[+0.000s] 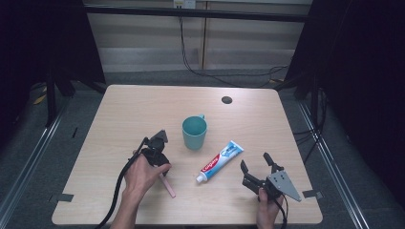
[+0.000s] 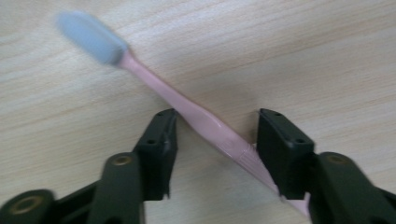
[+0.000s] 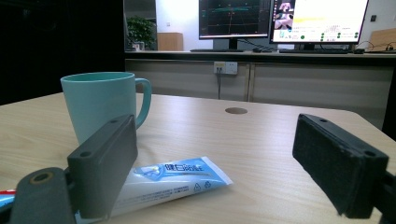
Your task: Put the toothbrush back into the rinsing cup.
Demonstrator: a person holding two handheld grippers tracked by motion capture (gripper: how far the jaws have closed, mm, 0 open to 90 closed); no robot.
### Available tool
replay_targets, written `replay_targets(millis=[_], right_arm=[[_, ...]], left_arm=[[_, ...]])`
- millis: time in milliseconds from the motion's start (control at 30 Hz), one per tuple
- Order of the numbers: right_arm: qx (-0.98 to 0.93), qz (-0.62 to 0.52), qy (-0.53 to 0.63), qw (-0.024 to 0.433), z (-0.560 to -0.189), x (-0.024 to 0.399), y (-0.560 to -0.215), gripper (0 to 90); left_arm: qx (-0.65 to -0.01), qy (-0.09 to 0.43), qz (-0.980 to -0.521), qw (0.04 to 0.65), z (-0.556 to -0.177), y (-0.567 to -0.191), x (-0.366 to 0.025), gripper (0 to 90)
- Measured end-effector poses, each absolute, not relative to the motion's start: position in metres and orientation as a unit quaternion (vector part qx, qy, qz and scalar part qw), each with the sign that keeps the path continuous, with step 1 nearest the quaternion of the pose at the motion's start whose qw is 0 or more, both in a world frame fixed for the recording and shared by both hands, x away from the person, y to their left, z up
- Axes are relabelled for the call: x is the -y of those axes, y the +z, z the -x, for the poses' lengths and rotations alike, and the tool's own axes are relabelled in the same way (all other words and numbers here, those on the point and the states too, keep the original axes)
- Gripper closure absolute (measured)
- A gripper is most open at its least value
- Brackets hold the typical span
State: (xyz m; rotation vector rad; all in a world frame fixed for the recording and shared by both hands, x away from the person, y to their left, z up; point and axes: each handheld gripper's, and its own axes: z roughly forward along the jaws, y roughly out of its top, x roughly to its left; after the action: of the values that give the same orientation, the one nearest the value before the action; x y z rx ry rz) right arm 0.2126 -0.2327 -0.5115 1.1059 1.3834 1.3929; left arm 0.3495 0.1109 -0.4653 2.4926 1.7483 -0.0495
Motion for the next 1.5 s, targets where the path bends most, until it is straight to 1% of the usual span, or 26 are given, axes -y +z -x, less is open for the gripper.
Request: replay_targets(millis=[67,100,133,167,200,333,500,533,567,700,900,1100,1500], right_arm=[[-0.555,-0.443,0.558,0.43,-0.213,0.233,-0.512,13.4],[-0.555,-0.443,0.558,0.43,-0.213,0.233,-0.512,13.4],[-0.554,-0.443,0.558,0.43,-0.213,0.233,-0.512,13.4],[-0.554,-0.443,0.558,0.43,-0.213,0.233,-0.512,13.4],[-0.554,-0.443,0.558,0.43,-0.213,0.233,-0.512,13.4],[-0.554,-0.443,0.558,0.43,-0.213,0.233,-0.512,13.4],[-0.554,-0.443,0.558,0.43,-0.213,0.233,-0.511,13.4],[-0.554,-0.443,0.558,0.43,-0.213,0.233,-0.511,13.4],[-0.554,-0.443,0.558,0.43,-0.213,0.233,-0.512,13.4],[-0.555,-0.443,0.558,0.43,-0.213,0.233,-0.512,13.3],[-0.555,-0.443,0.558,0.43,-0.213,0.233,-0.512,13.3],[-0.554,-0.443,0.558,0.43,-0.213,0.233,-0.511,13.3],[-0.554,-0.444,0.558,0.429,-0.213,0.233,-0.511,13.4]], left_arm=[[-0.574,-0.018,-0.817,0.05,-0.35,-0.465,-0.112,54.6],[-0.572,-0.017,-0.818,0.048,-0.35,-0.465,-0.114,54.6],[-0.572,-0.018,-0.819,0.049,-0.35,-0.465,-0.114,58.2],[-0.572,-0.021,-0.819,0.05,-0.35,-0.465,-0.115,58.2],[-0.568,-0.02,-0.821,0.048,-0.35,-0.465,-0.116,61.9],[-0.554,-0.014,-0.831,0.045,-0.35,-0.464,-0.118,69.3],[-0.542,-0.016,-0.839,0.048,-0.35,-0.464,-0.121,75.7],[-0.538,-0.013,-0.842,0.049,-0.35,-0.464,-0.122,75.7],[-0.53,-0.018,-0.846,0.053,-0.35,-0.464,-0.125,78.3],[-0.519,-0.028,-0.852,0.055,-0.35,-0.464,-0.129,78.6],[-0.51,-0.021,-0.858,0.063,-0.349,-0.464,-0.129,78.9],[-0.511,-0.028,-0.856,0.071,-0.347,-0.464,-0.133,78.9],[-0.522,-0.038,-0.844,0.119,-0.343,-0.46,-0.147,78.9]])
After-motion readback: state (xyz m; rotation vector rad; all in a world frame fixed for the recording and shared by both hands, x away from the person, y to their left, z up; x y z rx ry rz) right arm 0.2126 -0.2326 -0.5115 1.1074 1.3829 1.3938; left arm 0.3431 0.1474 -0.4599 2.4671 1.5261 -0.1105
